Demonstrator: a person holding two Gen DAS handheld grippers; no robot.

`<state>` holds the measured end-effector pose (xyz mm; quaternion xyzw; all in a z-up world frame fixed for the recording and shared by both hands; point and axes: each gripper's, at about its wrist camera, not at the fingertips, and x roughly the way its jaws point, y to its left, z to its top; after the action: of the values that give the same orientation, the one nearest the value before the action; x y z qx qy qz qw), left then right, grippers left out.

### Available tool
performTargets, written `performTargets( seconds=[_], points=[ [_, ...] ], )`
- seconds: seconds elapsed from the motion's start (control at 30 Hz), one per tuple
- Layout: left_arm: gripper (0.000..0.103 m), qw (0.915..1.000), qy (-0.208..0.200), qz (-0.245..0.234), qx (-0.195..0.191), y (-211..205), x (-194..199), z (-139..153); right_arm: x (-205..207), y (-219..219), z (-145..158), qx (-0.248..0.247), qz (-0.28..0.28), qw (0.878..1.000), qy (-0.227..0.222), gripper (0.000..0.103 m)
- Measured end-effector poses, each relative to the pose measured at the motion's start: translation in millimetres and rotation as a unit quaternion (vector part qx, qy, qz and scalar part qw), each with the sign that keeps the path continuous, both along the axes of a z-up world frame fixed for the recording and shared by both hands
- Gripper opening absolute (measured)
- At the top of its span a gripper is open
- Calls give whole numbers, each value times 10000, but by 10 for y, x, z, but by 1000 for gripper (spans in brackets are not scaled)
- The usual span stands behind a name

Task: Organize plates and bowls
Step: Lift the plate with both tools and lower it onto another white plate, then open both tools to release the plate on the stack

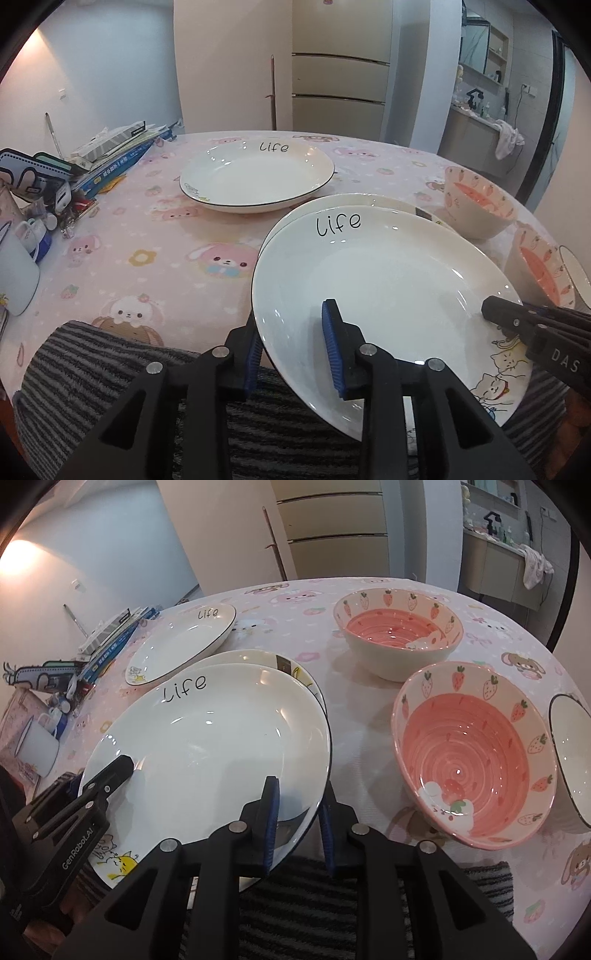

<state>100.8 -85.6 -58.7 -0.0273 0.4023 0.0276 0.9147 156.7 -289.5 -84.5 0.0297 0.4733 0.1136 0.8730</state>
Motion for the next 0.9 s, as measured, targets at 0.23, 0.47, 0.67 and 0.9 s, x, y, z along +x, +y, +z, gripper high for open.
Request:
performTargets(
  seconds=[0.23, 0.47, 0.67, 0.9],
  points=[
    [57, 9997, 113, -213, -22, -52, 18, -55, 12, 69, -5, -278, 94, 9994, -190, 20],
    [70, 9995, 201, -227, -115, -39, 33, -77, 8, 78, -9, -336, 147, 9990, -243, 23],
    [81, 9990, 375, -206, -162, -29, 87, -120, 8, 79, -20, -355, 200, 9988, -255, 24],
    [83, 9989, 78, -235, -408, 39, -1, -37, 51, 41, -63, -224, 184, 9995, -106, 35]
  ],
)
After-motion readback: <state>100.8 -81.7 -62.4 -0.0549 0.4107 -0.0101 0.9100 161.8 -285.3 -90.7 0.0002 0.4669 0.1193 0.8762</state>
